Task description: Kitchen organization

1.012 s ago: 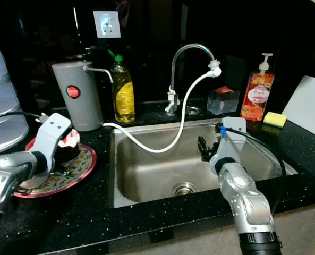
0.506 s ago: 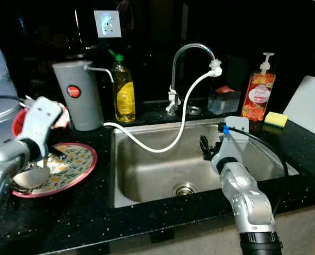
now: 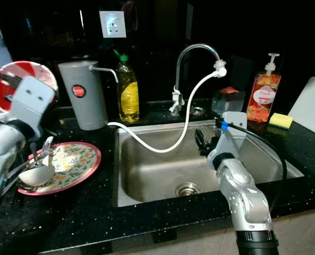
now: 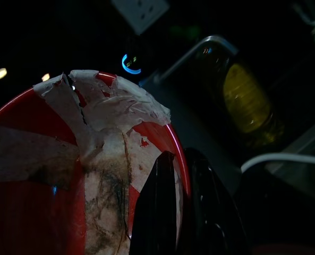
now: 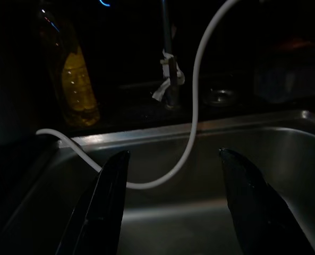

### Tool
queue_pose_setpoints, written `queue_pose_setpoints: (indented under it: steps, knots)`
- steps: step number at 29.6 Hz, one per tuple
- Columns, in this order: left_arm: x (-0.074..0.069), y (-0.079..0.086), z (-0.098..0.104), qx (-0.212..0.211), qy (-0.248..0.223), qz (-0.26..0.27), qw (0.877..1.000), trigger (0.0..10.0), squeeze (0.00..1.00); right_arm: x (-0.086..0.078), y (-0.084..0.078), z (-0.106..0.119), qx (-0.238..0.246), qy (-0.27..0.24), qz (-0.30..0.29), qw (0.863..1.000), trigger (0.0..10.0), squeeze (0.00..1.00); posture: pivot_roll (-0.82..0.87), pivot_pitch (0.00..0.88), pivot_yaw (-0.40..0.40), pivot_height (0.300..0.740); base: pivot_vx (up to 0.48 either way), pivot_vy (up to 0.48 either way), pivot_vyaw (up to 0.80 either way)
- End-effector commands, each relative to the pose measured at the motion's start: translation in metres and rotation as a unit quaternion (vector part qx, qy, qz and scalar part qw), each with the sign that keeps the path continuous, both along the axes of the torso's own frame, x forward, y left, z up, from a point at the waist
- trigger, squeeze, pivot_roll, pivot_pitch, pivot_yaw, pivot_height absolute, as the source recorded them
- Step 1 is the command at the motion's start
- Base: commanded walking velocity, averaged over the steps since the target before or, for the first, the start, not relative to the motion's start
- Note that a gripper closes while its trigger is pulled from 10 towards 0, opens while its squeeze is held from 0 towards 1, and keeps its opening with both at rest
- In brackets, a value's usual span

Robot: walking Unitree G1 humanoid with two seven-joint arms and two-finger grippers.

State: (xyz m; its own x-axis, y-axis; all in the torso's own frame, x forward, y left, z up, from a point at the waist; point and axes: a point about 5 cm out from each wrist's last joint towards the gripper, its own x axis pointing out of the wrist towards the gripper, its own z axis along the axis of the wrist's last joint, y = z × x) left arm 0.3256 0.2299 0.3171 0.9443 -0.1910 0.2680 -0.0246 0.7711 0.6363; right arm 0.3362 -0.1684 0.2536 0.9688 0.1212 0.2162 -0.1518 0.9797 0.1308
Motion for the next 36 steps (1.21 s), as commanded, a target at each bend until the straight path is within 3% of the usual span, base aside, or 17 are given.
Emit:
queue_pose_setpoints:
  steps: [1,6,9,11,13,14,16,18,22,23,25,26,31,32,33,36]
  knots:
    - [0.001,-0.013,-0.001,0.01,-0.022,-0.014,1.0,10.0,0.0,-0.003,0.006,0.012,-0.001,-0.028,0.013,1.0,10.0,0.0,-0.03,0.0,-0.021,0.74,0.0,0.0,0.0]
    - [0.006,-0.033,-0.005,0.001,-0.02,-0.061,0.998,10.0,0.0,-0.005,0.008,0.017,0.002,-0.042,0.024,0.999,10.0,0.0,-0.04,0.0,-0.024,0.74,0.0,0.0,0.0]
    - [0.011,-0.055,-0.013,-0.041,0.029,-0.135,0.99,10.0,0.0,-0.004,0.007,0.02,-0.001,-0.049,0.018,0.999,10.0,0.0,-0.04,0.0,-0.024,0.74,0.0,0.0,0.0]
    - [0.011,-0.058,-0.014,-0.046,0.034,-0.144,0.988,10.0,0.0,-0.004,0.006,0.02,-0.002,-0.05,0.017,0.999,10.0,0.0,-0.04,0.0,-0.024,0.74,0.0,0.0,0.0]
    - [0.017,-0.073,-0.023,-0.063,0.092,-0.18,0.977,10.0,0.0,-0.004,0.002,0.023,0.001,-0.056,0.008,0.998,10.0,0.0,-0.04,0.0,-0.024,0.74,0.0,0.0,0.0]
    - [0.017,-0.073,-0.023,-0.063,0.092,-0.18,0.977,10.0,0.0,-0.004,0.002,0.023,0.001,-0.056,0.008,0.998,10.0,0.0,-0.04,0.0,-0.024,0.74,0.0,0.0,0.0]
    - [0.022,-0.091,-0.038,-0.089,0.168,-0.227,0.955,10.0,0.0,-0.007,0.001,0.027,0.002,-0.068,0.006,0.998,10.0,0.0,-0.04,0.0,-0.021,0.74,0.0,0.0,0.0]
    - [0.024,-0.094,-0.04,-0.091,0.178,-0.234,0.951,10.0,0.0,-0.007,0.001,0.027,0.002,-0.069,0.007,0.998,10.0,0.0,-0.04,0.0,-0.021,0.74,0.0,0.0,0.0]
    - [0.041,-0.102,-0.06,-0.112,0.265,-0.249,0.925,10.0,0.0,-0.009,0.0,0.026,0.001,-0.07,0.005,0.998,10.0,0.0,-0.04,0.0,-0.018,0.74,0.0,0.0,0.0]
    - [0.041,-0.102,-0.06,-0.112,0.265,-0.249,0.925,10.0,0.0,-0.009,0.0,0.026,0.001,-0.07,0.005,0.998,10.0,0.0,-0.04,0.0,-0.018,0.74,0.0,0.0,0.0]
    - [0.047,-0.11,-0.075,-0.126,0.311,-0.265,0.904,10.0,0.0,-0.009,0.0,0.026,0.003,-0.07,0.004,0.998,10.0,0.0,-0.04,0.0,-0.019,0.74,0.0,0.0,0.0]
    - [0.047,-0.11,-0.075,-0.126,0.311,-0.265,0.904,10.0,0.0,-0.009,0.0,0.026,0.003,-0.07,0.004,0.998,10.0,0.0,-0.04,0.0,-0.019,0.74,0.0,0.0,0.0]
    - [0.045,-0.122,-0.107,-0.105,0.371,-0.283,0.878,10.0,0.0,-0.011,0.002,0.025,0.004,-0.07,0.004,0.998,10.0,0.0,-0.06,0.0,-0.006,0.74,0.0,0.0,0.0]
    - [0.045,-0.122,-0.107,-0.105,0.371,-0.283,0.878,10.0,0.0,-0.011,0.002,0.025,0.004,-0.07,0.004,0.998,10.0,0.0,-0.06,0.0,-0.006,0.74,0.0,0.0,0.0]
    - [0.044,-0.125,-0.118,-0.115,0.392,-0.287,0.866,10.0,0.0,-0.011,0.002,0.025,0.005,-0.069,0.003,0.998,10.0,0.0,-0.06,0.0,-0.005,0.74,0.0,0.0,0.0]
    - [0.04,-0.129,-0.131,-0.117,0.413,-0.299,0.852,10.0,0.0,-0.012,0.001,0.024,0.006,-0.067,0.001,0.998,10.0,0.0,-0.06,0.0,-0.006,0.74,0.0,0.0,0.0]
